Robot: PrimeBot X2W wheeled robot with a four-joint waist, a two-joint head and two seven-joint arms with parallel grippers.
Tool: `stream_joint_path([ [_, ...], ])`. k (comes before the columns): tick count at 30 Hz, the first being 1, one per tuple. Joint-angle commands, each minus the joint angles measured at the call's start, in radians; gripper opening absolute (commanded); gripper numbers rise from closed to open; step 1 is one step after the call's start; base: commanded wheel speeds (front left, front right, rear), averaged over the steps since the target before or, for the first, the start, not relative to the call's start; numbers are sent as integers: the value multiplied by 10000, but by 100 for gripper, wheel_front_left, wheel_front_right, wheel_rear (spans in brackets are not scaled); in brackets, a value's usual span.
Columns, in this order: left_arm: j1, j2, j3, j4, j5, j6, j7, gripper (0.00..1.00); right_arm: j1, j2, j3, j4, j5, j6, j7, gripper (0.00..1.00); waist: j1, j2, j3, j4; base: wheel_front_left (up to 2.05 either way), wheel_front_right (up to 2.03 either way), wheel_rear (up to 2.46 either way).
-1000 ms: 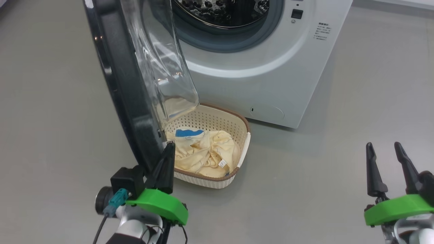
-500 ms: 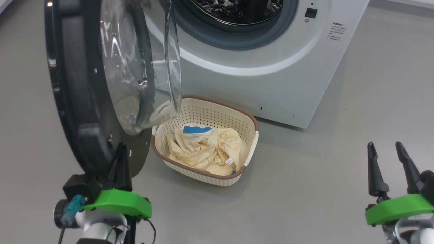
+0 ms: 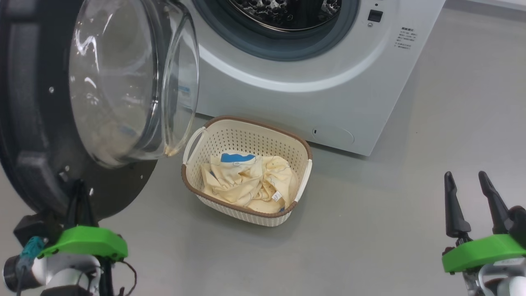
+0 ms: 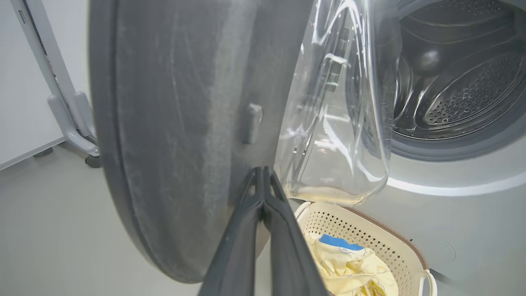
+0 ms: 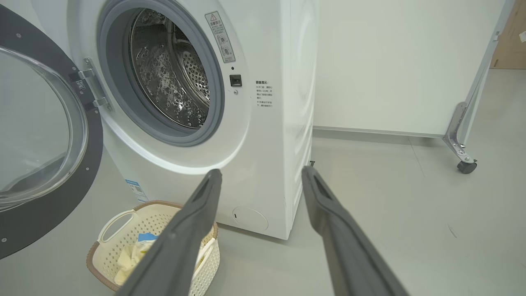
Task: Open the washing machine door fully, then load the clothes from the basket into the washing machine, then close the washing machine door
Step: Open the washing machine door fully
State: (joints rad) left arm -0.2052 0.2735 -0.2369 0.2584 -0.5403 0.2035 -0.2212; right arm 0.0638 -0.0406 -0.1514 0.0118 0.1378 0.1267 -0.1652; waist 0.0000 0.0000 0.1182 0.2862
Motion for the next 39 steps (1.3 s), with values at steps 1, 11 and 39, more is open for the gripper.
stream_joint_path([
  [1, -592, 548, 788, 30, -136, 143, -150, 0, -281, -97, 244, -349, -41, 40, 45, 100, 0, 0, -13, -36, 0, 0, 0],
  [11, -1397, 1130, 1558, 1378, -310, -108, -321, 0, -398, -97, 387, -305, -24, 40, 64, 100, 0, 0, 59, -206, 0, 0, 0],
  [39, -4232, 2570, 2013, 5501, -382, -1104, -386, 0, -528, -97, 990, 161, 167, 40, -137, 100, 0, 0, 42, -594, 0, 0, 0],
])
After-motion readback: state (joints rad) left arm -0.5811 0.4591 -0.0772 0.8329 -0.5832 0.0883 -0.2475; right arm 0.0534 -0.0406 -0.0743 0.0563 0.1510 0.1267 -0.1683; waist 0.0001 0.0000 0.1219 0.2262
